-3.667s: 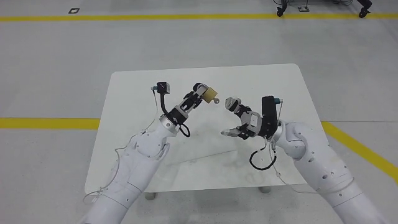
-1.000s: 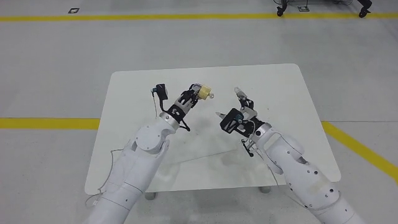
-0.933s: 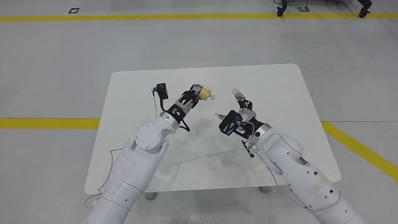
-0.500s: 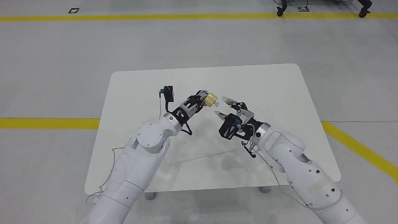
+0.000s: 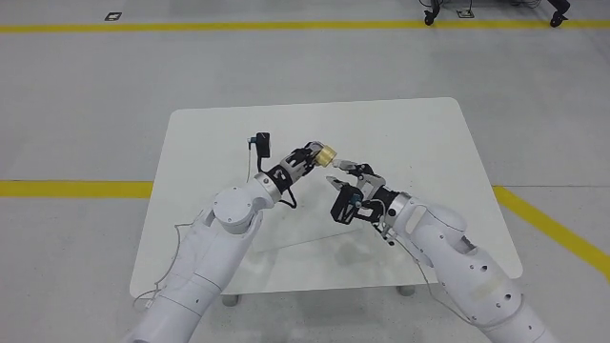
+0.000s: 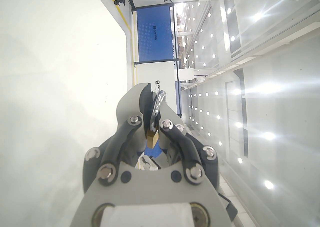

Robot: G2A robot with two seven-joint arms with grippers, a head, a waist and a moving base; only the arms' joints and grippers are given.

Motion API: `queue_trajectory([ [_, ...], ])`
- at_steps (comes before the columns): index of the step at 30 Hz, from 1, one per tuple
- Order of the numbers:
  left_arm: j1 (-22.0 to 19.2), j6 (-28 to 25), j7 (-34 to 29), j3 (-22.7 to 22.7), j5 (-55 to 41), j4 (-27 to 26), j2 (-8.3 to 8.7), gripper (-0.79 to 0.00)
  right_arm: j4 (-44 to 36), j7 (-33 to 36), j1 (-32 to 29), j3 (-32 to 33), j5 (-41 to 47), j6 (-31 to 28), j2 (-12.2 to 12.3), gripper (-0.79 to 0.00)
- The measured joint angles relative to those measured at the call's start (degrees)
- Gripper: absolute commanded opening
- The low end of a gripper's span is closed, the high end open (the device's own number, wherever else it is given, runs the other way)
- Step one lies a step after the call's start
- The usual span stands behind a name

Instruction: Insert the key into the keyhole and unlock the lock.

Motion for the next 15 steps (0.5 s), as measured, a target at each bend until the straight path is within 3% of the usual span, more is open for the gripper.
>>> queue_trajectory([
  [1,-0.02,0.00,-0.06,0.01,-0.01,0.06,-0.01,-0.785,-0.05,0.10,-0.06,-0.02,-0.13,-0.03,-0.05,-0.597],
  [2,-0.06,0.01,-0.16,0.02,0.00,0.12,-0.02,-0.785,-0.08,0.22,-0.13,-0.03,-0.29,-0.06,-0.12,-0.730],
  [3,-0.08,-0.01,-0.22,0.02,0.02,0.16,-0.03,-0.785,-0.10,0.27,-0.18,-0.04,-0.38,-0.12,-0.17,-0.785],
  [15,-0.18,-0.54,-0.32,-0.05,0.36,0.49,-0.15,-0.785,-0.16,-0.30,-1.52,1.57,-0.22,-1.36,-0.44,-0.785],
])
